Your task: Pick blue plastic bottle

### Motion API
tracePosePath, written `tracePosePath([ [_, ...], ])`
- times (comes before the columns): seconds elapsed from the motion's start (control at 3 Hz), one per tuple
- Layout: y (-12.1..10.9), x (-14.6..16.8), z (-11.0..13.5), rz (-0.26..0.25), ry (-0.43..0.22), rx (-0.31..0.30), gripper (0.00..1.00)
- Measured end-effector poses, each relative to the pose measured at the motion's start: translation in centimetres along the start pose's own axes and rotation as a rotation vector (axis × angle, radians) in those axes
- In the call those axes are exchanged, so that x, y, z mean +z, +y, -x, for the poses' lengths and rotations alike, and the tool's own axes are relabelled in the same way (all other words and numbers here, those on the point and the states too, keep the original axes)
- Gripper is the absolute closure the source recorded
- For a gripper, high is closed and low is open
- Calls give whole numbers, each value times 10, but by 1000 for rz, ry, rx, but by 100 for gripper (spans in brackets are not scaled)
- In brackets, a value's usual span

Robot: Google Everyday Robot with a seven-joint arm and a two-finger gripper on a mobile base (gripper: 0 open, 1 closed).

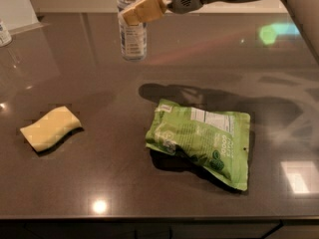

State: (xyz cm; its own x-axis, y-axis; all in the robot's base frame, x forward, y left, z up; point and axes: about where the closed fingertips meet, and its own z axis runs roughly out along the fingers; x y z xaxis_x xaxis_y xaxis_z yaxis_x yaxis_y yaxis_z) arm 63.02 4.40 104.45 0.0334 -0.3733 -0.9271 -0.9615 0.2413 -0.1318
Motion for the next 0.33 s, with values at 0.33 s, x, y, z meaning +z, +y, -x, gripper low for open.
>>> tracePosePath([
  [0.33, 0, 0, 0, 0, 0, 0, 100],
])
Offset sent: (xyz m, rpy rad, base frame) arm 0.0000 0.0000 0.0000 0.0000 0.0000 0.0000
